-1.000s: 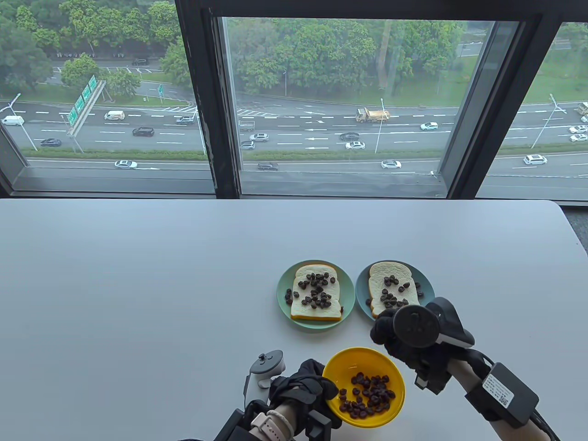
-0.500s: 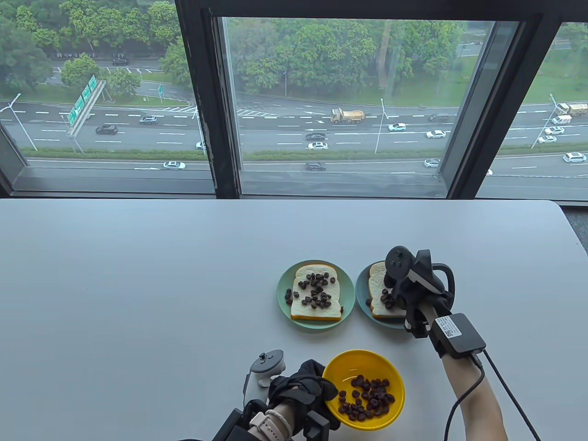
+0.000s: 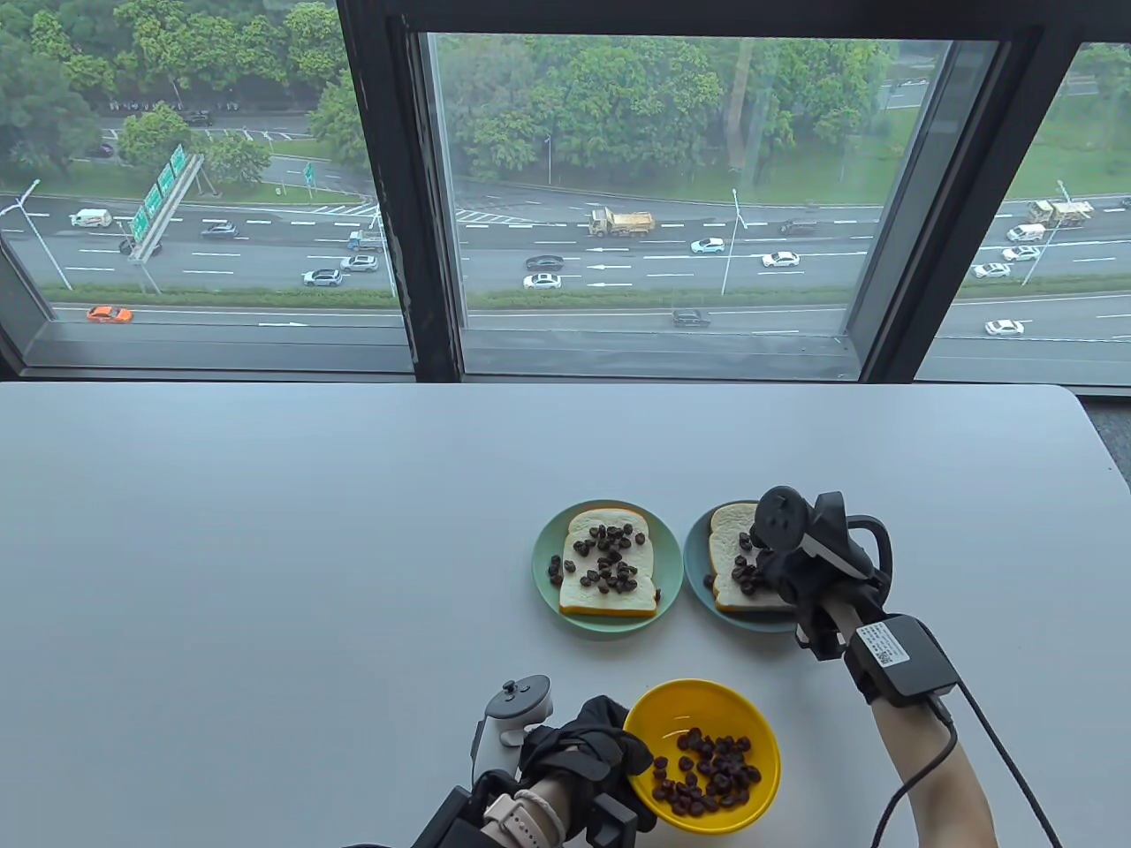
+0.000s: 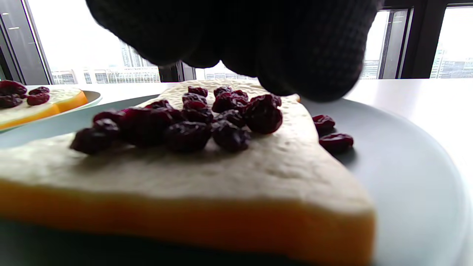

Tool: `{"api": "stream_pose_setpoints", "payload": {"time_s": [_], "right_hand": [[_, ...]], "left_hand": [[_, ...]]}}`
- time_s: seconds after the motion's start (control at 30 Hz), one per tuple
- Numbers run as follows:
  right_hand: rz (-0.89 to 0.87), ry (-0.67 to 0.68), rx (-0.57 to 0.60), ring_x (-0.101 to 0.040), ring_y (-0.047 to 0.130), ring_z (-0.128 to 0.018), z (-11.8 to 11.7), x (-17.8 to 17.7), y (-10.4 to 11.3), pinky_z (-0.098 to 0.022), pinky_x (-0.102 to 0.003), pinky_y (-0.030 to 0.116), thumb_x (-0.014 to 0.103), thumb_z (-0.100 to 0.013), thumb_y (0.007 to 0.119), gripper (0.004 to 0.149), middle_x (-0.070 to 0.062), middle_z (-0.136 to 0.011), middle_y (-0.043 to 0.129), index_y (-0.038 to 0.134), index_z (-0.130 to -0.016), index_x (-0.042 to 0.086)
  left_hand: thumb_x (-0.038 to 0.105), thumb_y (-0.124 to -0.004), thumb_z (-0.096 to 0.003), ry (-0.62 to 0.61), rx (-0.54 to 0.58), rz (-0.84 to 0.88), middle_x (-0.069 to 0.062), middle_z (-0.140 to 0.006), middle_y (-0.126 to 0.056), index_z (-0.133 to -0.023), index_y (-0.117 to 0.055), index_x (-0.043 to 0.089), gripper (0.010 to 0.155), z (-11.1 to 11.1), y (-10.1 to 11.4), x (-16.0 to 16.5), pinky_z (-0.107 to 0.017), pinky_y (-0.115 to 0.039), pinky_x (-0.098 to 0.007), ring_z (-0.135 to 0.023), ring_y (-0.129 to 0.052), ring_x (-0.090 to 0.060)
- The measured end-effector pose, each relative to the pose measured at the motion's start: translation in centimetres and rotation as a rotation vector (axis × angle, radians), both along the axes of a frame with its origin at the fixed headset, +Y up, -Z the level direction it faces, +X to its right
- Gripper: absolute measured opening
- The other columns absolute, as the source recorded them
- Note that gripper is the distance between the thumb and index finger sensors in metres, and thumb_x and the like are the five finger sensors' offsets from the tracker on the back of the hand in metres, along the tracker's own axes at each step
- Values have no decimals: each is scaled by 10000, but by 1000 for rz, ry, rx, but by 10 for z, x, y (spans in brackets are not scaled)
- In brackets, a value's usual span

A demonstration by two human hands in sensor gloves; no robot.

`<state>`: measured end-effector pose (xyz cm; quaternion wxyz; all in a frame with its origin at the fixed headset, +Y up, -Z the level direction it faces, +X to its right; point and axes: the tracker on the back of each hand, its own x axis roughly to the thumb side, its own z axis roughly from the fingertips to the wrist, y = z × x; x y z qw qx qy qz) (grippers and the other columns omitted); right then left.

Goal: Sprinkle cranberries onto toast

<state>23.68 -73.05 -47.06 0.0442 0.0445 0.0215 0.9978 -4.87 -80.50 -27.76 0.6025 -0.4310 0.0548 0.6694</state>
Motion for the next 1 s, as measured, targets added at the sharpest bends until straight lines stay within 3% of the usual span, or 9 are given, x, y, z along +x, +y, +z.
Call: {"api": "stream_pose_setpoints", "payload": {"time_s": [0.27, 0.53, 0.63, 0.73, 0.87, 1.0], "right_hand": [[-88, 167, 15, -256, 874, -702, 51, -8, 27, -379, -238, 928, 408, -365, 734, 541, -60, -902, 680, 628, -886, 306], [-268, 572, -155, -337, 801, -804, 141, -52, 57, -485, -303, 892, 428, -360, 758, 670, -117, -982, 570, 500, -965, 302], [-158, 672, -270, -376, 751, -833, 167, -69, 53, -507, -311, 876, 416, -355, 773, 714, -136, -1003, 510, 448, -980, 302], [-12, 663, -347, -409, 662, -860, 180, -77, 41, -548, -299, 828, 392, -352, 784, 775, -183, -1012, 411, 362, -994, 288], [-38, 690, -466, -449, 561, -879, 189, -85, 26, -591, -297, 752, 353, -347, 810, 862, -212, -1018, 289, 245, -994, 293], [-3, 748, -410, -405, 515, -899, 190, -93, 19, -586, -258, 724, 354, -333, 822, 874, -145, -1033, 302, 239, -984, 336]], "left_hand": [[192, -771, -448, 2, 12, 4, -191, -706, -594, -859, -460, 221, 517, -1, 1, 1, -214, -964, -381, -465, -764, -337], [191, -771, -448, 8, 34, -5, -188, -709, -592, -857, -459, 225, 515, -1, 4, 3, -221, -965, -381, -471, -763, -337], [187, -774, -445, 16, 36, 4, -185, -711, -595, -855, -467, 231, 514, 0, 6, 3, -222, -965, -387, -472, -764, -338], [180, -785, -438, 34, 44, 34, -183, -706, -606, -846, -486, 239, 509, 1, 10, 2, -217, -971, -389, -469, -772, -338], [168, -800, -425, 44, 70, 39, -183, -694, -611, -829, -505, 240, 506, 1, 15, 4, -205, -977, -394, -457, -775, -340], [162, -808, -416, 43, 77, 57, -188, -685, -602, -821, -504, 233, 511, 3, 16, 5, -196, -976, -400, -447, -766, -342]]}}
